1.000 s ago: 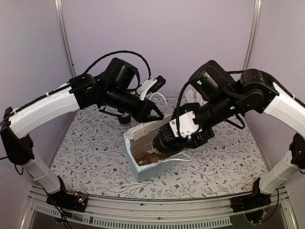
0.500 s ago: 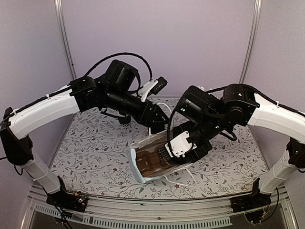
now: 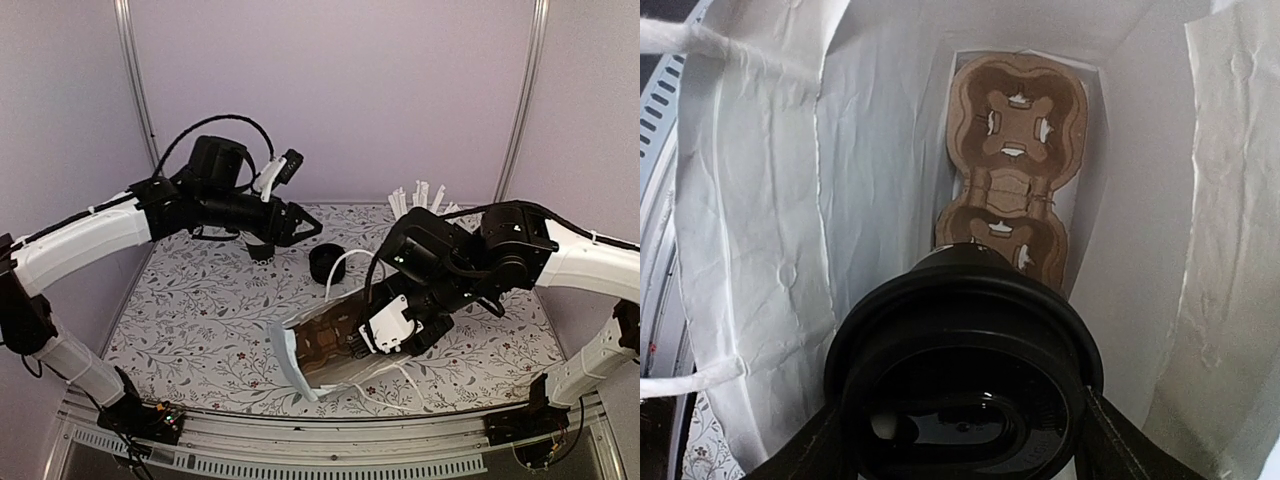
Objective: Pack the takeout coffee
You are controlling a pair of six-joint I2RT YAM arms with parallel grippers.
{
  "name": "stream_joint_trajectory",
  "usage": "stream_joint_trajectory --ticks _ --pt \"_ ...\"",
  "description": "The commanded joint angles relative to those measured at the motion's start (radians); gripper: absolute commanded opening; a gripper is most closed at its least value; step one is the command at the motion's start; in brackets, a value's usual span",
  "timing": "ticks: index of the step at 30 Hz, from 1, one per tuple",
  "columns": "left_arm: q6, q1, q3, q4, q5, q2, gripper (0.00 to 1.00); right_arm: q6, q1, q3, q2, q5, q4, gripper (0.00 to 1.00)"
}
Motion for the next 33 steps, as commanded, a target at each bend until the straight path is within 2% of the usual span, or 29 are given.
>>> stream_joint_trajectory --ticks 1,10,15,33 --pt "0.04 0.07 -0.121 0.076 0.034 0.144 0.68 -0.038 0.006 -0.088 -0.06 0.034 0.106 0.45" --pt "0.066 0.067 -0.08 0.139 0.164 0.352 0.66 -0.053 0.007 -0.154 -0.067 0.067 0.198 0.45" --pt "0.079 0.07 -0.073 0.147 0.202 0.389 0.67 -0.105 0.007 -0.202 -0.079 0.121 0.298 0.45" --pt "0.165 0.079 -0.091 0.171 0.365 0.427 0.66 -0.11 0.001 -0.25 -0.042 0.093 0.376 0.44"
